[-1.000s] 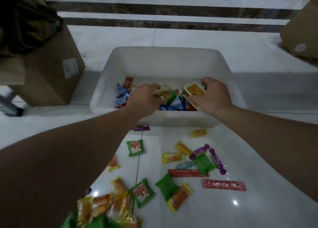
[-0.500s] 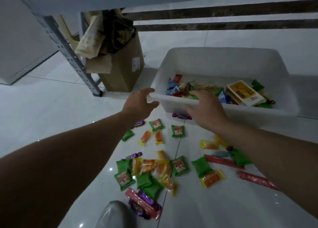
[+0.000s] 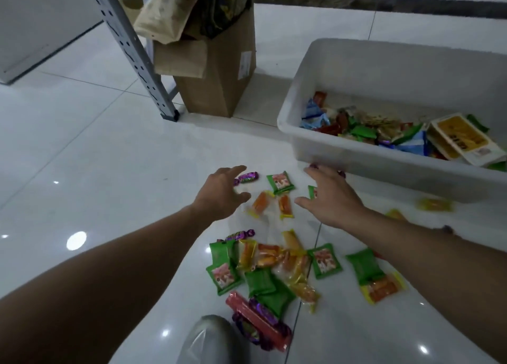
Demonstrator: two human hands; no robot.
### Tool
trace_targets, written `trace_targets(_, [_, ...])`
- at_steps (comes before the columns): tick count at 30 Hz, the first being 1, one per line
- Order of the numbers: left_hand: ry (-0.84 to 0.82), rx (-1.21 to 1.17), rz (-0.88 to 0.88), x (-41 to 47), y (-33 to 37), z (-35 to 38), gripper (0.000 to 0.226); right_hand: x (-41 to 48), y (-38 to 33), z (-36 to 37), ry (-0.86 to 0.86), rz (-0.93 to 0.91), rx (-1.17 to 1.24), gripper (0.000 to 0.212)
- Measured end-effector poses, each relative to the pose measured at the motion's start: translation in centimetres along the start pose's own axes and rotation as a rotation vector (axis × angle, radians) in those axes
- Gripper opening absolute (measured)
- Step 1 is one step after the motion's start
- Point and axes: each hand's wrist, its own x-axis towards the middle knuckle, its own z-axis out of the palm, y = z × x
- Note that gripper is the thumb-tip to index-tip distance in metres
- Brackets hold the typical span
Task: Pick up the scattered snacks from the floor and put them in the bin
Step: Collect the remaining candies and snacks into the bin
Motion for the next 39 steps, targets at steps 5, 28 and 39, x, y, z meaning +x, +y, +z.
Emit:
trace_targets(5, [-0.148, 0.076, -0.029, 2.7, -4.1, 0.8, 0.082, 1.8, -0.5, 2.4, -0.141, 0.008, -0.071, 0.081])
trace_targets(28, [-0.217, -0.051, 0.094, 10.2, -4.7, 3.4, 0.036, 9.2, -3.5, 5.7, -0.295, -0.05, -0.01, 0.094])
trace_targets(39, [-0.103, -0.24, -0.082, 8.4, -3.3, 4.0, 0.022, 7.2, -1.7, 6.0, -0.073, 0.1, 0.2, 0.059])
